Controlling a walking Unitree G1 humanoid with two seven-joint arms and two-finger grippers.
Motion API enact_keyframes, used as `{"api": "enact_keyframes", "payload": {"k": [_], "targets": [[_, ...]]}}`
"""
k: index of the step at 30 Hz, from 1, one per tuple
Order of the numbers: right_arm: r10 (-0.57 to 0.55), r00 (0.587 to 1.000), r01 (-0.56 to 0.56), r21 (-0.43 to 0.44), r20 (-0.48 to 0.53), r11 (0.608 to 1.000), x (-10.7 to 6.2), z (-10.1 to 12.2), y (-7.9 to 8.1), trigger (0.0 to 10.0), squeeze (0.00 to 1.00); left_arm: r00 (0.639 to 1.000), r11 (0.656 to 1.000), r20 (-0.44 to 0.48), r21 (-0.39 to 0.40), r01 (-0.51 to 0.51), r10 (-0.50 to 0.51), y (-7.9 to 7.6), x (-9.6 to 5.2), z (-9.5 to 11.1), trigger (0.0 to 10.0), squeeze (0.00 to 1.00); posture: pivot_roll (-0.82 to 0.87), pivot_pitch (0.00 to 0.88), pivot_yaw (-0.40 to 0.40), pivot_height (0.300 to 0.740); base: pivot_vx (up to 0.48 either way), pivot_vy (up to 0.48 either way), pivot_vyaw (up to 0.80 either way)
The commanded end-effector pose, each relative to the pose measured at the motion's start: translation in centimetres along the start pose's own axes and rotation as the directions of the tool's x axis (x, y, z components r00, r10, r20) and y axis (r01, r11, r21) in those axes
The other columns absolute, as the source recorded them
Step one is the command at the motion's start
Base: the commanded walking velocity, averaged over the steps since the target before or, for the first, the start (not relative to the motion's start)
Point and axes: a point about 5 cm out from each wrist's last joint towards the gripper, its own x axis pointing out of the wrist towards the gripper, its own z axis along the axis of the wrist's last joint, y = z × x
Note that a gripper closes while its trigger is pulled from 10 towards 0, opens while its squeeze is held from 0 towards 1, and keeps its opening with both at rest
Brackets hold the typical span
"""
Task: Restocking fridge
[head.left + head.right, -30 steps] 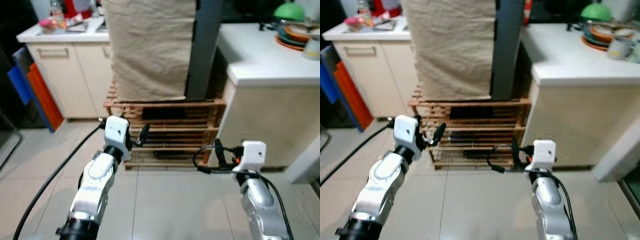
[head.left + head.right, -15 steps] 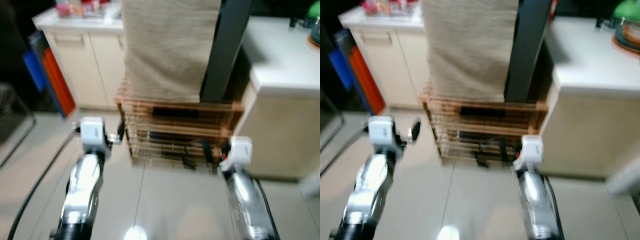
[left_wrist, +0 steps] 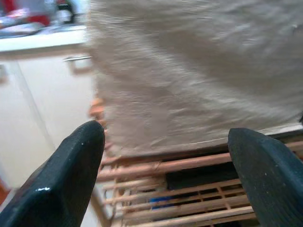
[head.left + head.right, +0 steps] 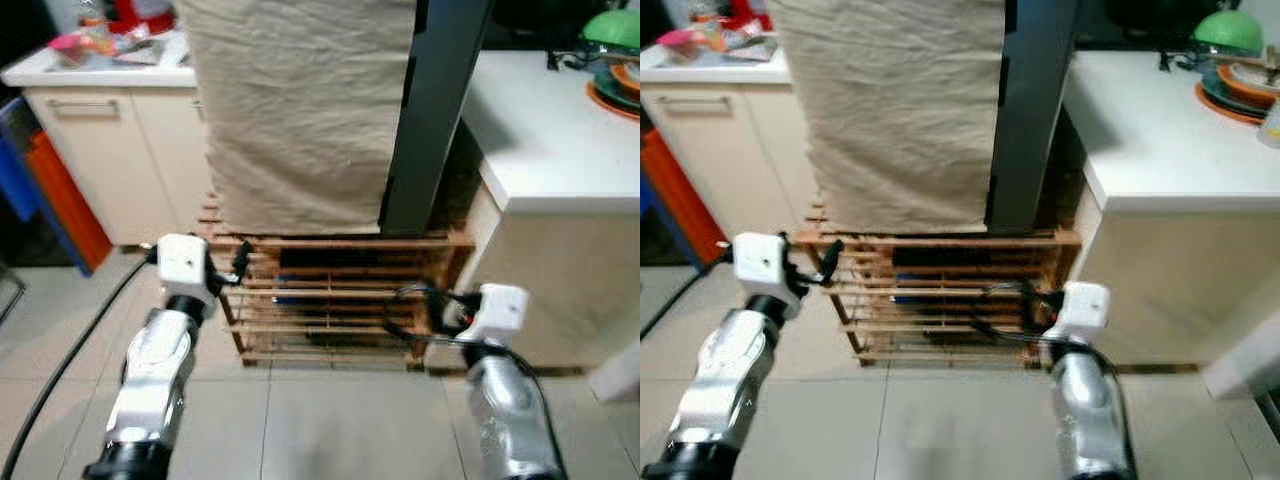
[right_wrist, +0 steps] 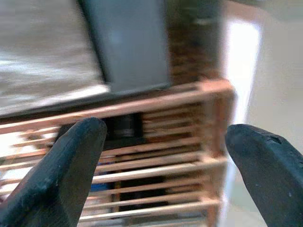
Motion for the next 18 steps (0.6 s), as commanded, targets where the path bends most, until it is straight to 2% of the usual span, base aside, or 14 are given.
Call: {"api": "enact_keyframes", "payload": {"k": [1,11,18], "targets": [[-0.042,0.999,0.042,-0.016,0.005,0.999,-0.1,0.1,-1.4,10.0,0.00,0.999,0.999,0.005,-0.001,0.041,-0.041,-1.0,0.3,0.3,10.0,0.00,-0.07,0.000,0.033,0.740,0.000,0.480,-0.80],[-0.036,0.999,0.036,-0.040,0.014,0.999,0.0,0.2,-1.9,10.0,0.00,0.999,0.999,0.033,-0.033,0.027,-0.026,-0.8,0.7,0.6,10.0,0.00,-0.08,0.000,0.024,0.740,0.000,0.480,-0.80],[-0.031,0.999,0.032,-0.048,0.005,0.998,-0.1,-0.2,-2.1,10.0,0.00,0.997,0.998,0.047,-0.021,0.064,-0.063,-1.2,-0.4,0.5,10.0,0.00,-0.07,0.000,0.021,0.740,0.000,0.450,-0.80]]}}
